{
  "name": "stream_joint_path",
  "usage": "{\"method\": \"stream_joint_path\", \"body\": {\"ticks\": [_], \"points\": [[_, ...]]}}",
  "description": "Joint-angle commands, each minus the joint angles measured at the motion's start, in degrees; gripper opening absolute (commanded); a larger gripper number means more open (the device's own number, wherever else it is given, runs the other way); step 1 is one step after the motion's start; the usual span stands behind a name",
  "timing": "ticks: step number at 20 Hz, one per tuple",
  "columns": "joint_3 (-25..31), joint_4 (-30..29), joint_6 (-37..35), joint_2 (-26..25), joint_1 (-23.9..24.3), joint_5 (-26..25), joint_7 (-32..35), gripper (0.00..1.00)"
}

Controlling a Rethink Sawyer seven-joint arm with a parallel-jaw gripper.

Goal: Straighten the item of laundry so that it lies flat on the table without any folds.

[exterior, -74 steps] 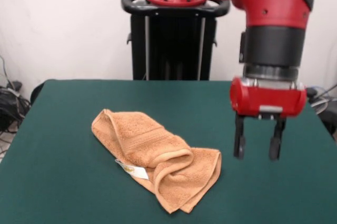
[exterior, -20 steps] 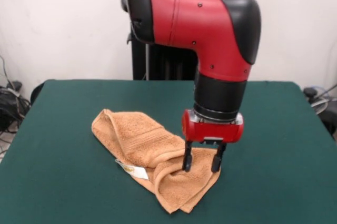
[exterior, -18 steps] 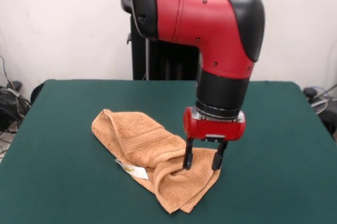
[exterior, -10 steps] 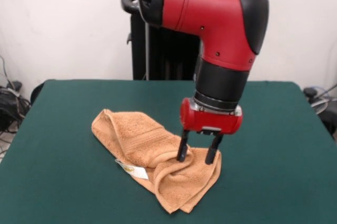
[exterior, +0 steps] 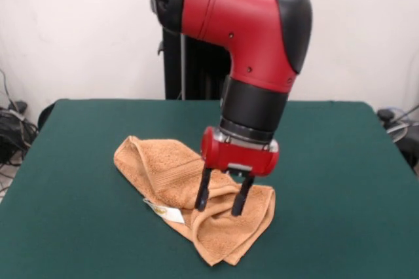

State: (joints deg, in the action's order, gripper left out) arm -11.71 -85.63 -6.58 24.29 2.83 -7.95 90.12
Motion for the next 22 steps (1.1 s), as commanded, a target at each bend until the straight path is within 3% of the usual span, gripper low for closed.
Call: {"method": "stream_joint_path", "body": {"ticks": [1,7,14,22], "points": [[1.8,0.5,5.9,-7.0,1.3,2.6,13.4,1.00],[5.9,1.5,9.0,-10.7,4.4,3.1,11.9,1.00],[3.4,1.4,11.3,-11.4,2.6,4.5,12.7,1.00],[11.9,-0.2,-3.1,-8.8,8.1,4.8,7.9,1.00]]}}
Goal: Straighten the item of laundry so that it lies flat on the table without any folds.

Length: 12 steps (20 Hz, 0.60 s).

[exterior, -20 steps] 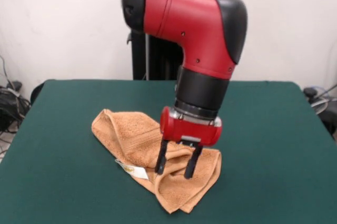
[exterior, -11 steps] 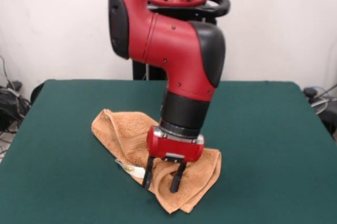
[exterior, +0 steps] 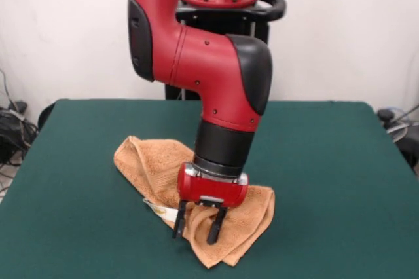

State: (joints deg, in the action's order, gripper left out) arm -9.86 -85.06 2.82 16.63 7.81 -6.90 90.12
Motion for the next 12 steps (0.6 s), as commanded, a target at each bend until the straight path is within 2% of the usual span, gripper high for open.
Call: {"method": "stream_joint_path", "body": {"ticks": [1,3,4,9,12], "points": [[11.1,-1.0,-14.9,-0.7,3.8,4.0,7.3,1.00],[11.6,-0.9,-18.4,-0.2,4.1,4.5,6.7,1.00],[11.9,-0.9,-20.2,0.0,4.2,4.8,6.5,0.00],[5.6,-1.8,-30.6,7.2,-1.8,6.7,9.1,0.00],[4.7,-1.6,-33.9,9.2,-3.0,6.7,9.6,0.00]]}}
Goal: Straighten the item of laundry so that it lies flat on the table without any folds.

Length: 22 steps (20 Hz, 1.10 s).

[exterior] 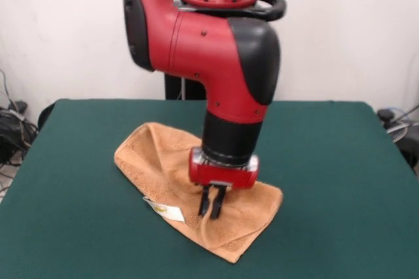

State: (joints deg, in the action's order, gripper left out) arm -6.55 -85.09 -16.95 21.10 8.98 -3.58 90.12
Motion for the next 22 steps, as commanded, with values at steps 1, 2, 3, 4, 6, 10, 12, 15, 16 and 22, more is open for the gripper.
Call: {"method": "stream_joint_path", "body": {"ticks": [1,2,3,4,6,10,12,15,16,22], "points": [[1.4,-1.6,-14.9,5.3,-4.3,3.2,9.6,0.00],[1.3,-1.4,-15.9,5.8,-4.3,3.0,9.4,0.00],[1.3,-1.4,-16.9,6.7,-4.3,2.8,9.1,0.00],[1.2,-1.5,-17.6,7.6,-4.2,2.5,8.9,0.00],[0.9,-4.0,-18.9,10.4,-4.7,2.3,9.3,0.00],[2.8,-12.8,-15.5,13.6,-5.0,2.9,11.1,0.00],[5.8,-17.5,-9.3,12.6,-3.6,2.9,11.2,0.00],[7.4,-21.3,1.5,10.3,-3.0,0.6,12.2,0.00],[7.5,-22.1,4.8,9.5,-3.1,-0.3,12.5,0.00],[8.9,-27.4,16.8,5.8,-2.1,-1.3,13.6,0.00]]}}
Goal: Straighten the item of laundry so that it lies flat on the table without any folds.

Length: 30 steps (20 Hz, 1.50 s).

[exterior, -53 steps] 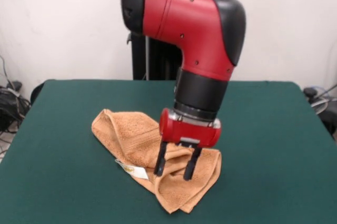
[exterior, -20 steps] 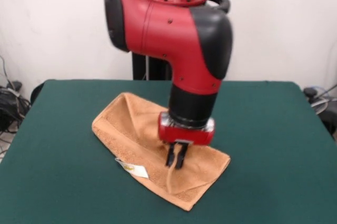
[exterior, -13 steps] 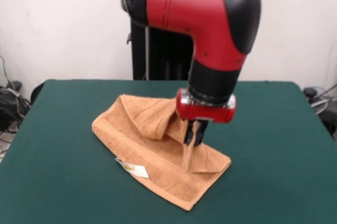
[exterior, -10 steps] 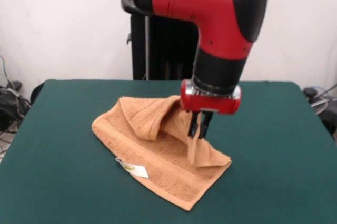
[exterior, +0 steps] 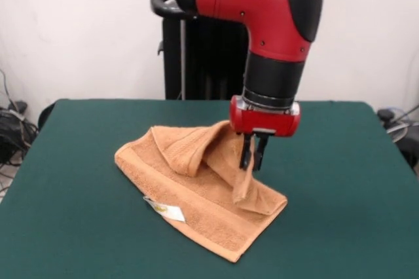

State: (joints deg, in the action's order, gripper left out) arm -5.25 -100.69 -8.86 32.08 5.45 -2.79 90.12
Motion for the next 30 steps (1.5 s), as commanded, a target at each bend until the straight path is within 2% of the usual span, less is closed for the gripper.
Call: {"method": "stream_joint_path", "body": {"ticks": [1,5,11,16,22,26,30], "points": [[7.8,-12.3,10.5,-6.3,1.7,-2.1,13.7,0.00],[5.9,-15.4,14.3,-7.2,-0.8,0.8,16.1,0.00],[-0.7,-21.0,-1.2,4.8,-10.4,9.7,17.7,0.00],[-2.0,-24.0,-4.8,9.1,-13.2,11.4,18.4,0.00],[-1.0,-26.0,-0.7,7.7,-13.0,12.1,17.9,0.00],[0.9,-24.3,2.9,3.7,-10.3,11.5,15.8,0.00],[5.4,-23.8,9.7,-0.7,-5.0,9.8,15.1,0.00]]}}
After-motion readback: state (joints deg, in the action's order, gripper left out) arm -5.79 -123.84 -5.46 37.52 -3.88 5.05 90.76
